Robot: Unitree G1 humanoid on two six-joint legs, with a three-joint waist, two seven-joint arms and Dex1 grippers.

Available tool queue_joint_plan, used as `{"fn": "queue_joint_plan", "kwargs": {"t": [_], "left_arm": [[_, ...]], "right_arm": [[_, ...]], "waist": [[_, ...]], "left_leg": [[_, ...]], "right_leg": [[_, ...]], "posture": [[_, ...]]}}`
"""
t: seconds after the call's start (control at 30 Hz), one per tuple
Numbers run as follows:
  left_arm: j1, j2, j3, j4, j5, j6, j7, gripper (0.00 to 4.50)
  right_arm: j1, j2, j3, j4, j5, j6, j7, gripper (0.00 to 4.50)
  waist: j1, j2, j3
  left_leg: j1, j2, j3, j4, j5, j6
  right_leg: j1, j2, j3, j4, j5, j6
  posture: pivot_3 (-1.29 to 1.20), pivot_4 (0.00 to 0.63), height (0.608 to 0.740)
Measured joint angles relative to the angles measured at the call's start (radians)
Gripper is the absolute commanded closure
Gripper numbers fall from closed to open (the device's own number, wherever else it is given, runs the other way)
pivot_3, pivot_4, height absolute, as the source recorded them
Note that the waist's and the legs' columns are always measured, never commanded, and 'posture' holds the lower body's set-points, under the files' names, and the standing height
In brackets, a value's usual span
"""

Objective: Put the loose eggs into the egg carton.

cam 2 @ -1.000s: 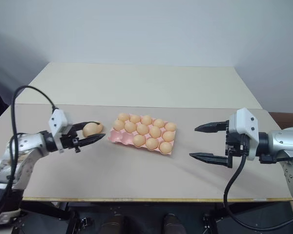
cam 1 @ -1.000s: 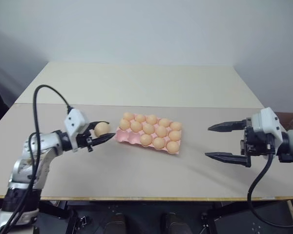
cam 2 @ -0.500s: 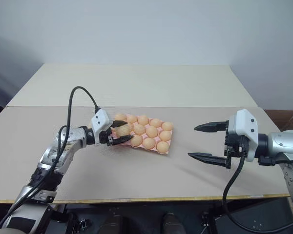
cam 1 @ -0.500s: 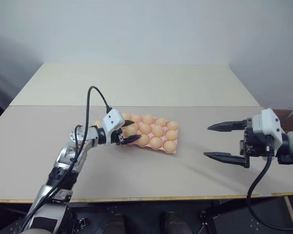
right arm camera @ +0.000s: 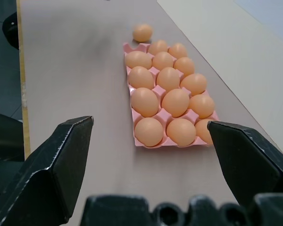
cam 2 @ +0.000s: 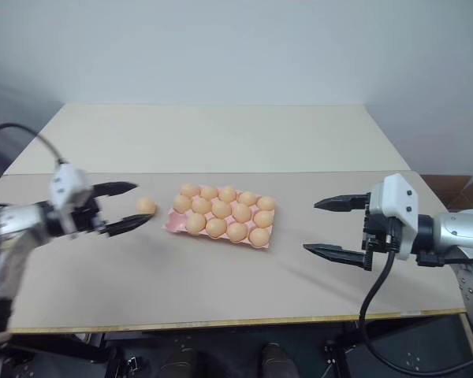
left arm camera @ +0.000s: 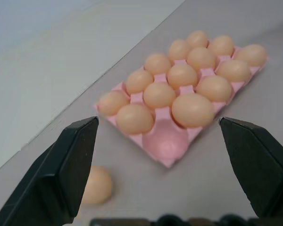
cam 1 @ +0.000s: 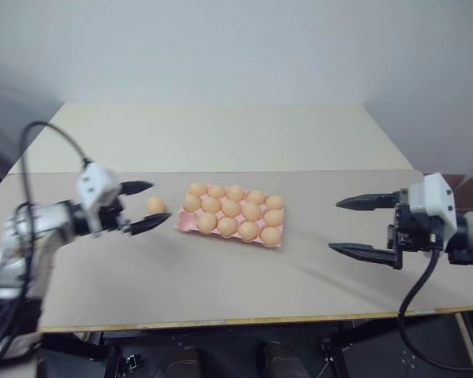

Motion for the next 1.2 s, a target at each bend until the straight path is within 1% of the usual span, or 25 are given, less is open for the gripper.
{"fn": "queue_joint_plan", "kwargs": {"t": [0.07, 0.17, 0.2, 0.27, 0.43, 0.57, 0.67, 0.8, 0.87, 1.0, 1.13, 1.2], "left_arm": [[0.073, 0.004, 0.084, -0.023, -0.022, 0.002, -0.008, 0.04], [0.178, 0.007, 0.214, -0.060, -0.056, 0.028, -0.012, 0.04], [0.234, 0.011, 0.268, -0.075, -0.071, 0.044, -0.025, 0.04], [0.287, 0.012, 0.320, -0.097, -0.087, 0.066, -0.029, 0.04], [0.320, -0.006, 0.336, -0.154, -0.104, 0.081, 0.007, 0.04], [0.308, -0.013, 0.308, -0.165, -0.104, 0.090, 0.045, 0.04], [0.219, -0.013, 0.234, -0.127, -0.086, 0.114, 0.117, 0.04], [-0.003, -0.031, 0.062, -0.015, -0.008, 0.158, 0.252, 0.04], [-0.136, -0.082, -0.033, 0.063, 0.040, 0.178, 0.329, 0.04], [-0.333, -0.193, -0.183, 0.242, 0.138, 0.187, 0.438, 0.04], [-0.491, -0.294, -0.276, 0.452, 0.220, 0.143, 0.496, 0.04], [-0.560, -0.325, -0.301, 0.564, 0.260, 0.119, 0.528, 0.04]], "right_arm": [[-0.002, 0.005, 0.009, 0.015, -0.001, -0.002, 0.002, 0.00], [-0.003, 0.006, 0.015, 0.022, -0.002, -0.009, 0.013, 0.00], [0.002, 0.005, 0.014, 0.028, -0.002, -0.012, 0.024, 0.00], [0.010, 0.003, 0.013, 0.041, -0.003, -0.016, 0.034, 0.00], [0.010, 0.000, 0.013, 0.044, 0.000, -0.018, 0.043, 0.00], [0.007, -0.004, 0.013, 0.044, 0.000, -0.018, 0.040, 0.00], [-0.006, -0.007, 0.011, 0.044, -0.001, -0.018, 0.035, 0.00], [-0.020, -0.009, 0.009, 0.042, -0.002, -0.018, 0.033, 0.00], [-0.030, -0.007, 0.013, 0.040, -0.009, -0.021, 0.017, 0.00], [-0.037, 0.002, 0.025, 0.036, -0.019, -0.023, -0.008, 0.00], [-0.031, 0.005, 0.024, 0.022, -0.019, -0.024, -0.020, 0.00], [-0.027, 0.006, 0.023, 0.016, -0.019, -0.024, -0.023, 0.00]], "waist": [[0.006, 0.000, 0.000], [0.016, 0.000, 0.000], [0.016, 0.000, 0.000], [0.020, 0.000, 0.000], [0.028, 0.000, 0.000], [0.028, 0.000, 0.000], [0.032, 0.000, 0.000], [0.039, 0.000, 0.000], [0.039, -0.001, -0.001], [0.035, -0.002, -0.001], [0.031, -0.002, -0.001], [0.027, -0.002, -0.001]], "left_leg": [[0.000, 0.000, 0.000, 0.000, 0.000, 0.000], [0.000, 0.000, 0.000, 0.000, 0.000, 0.000], [0.000, 0.000, 0.001, 0.000, 0.000, 0.000], [-0.001, -0.001, 0.001, 0.000, 0.000, 0.000], [-0.001, -0.001, 0.002, 0.000, 0.000, 0.000], [-0.001, -0.001, 0.002, 0.000, 0.000, 0.000], [0.000, -0.002, 0.002, 0.000, 0.000, 0.000], [0.000, -0.002, 0.002, 0.000, 0.000, 0.000], [0.000, -0.002, 0.001, 0.000, 0.000, 0.000], [-0.001, -0.002, 0.001, 0.000, 0.000, 0.000], [-0.001, -0.002, 0.000, 0.001, 0.000, 0.000], [-0.001, -0.002, 0.000, 0.001, 0.000, 0.000]], "right_leg": [[0.000, -0.001, -0.001, 0.000, -0.003, -0.005], [0.000, -0.002, -0.002, 0.000, -0.003, -0.005], [0.000, -0.002, -0.002, 0.000, -0.003, -0.005], [-0.001, -0.003, -0.002, -0.001, -0.003, -0.005], [0.000, -0.003, -0.002, 0.000, -0.003, -0.005], [-0.001, -0.003, -0.001, 0.000, -0.003, -0.005], [0.000, -0.003, -0.002, 0.000, -0.003, -0.005], [0.002, -0.002, -0.001, 0.000, -0.003, -0.004], [0.002, -0.002, -0.001, -0.001, 0.001, 0.002], [0.002, -0.001, -0.001, -0.001, 0.002, 0.002], [0.002, -0.001, -0.001, -0.001, 0.002, 0.002], [0.002, 0.000, -0.001, -0.001, 0.002, 0.002]], "posture": [[0.00, 0.150, 0.740], [0.00, 0.150, 0.740], [0.00, 0.150, 0.740], [0.00, 0.150, 0.740], [0.00, 0.150, 0.740], [0.00, 0.150, 0.740], [0.00, 0.150, 0.740], [0.00, 0.150, 0.740], [0.00, 0.150, 0.740], [0.00, 0.150, 0.740], [0.00, 0.150, 0.740], [0.00, 0.150, 0.740]]}}
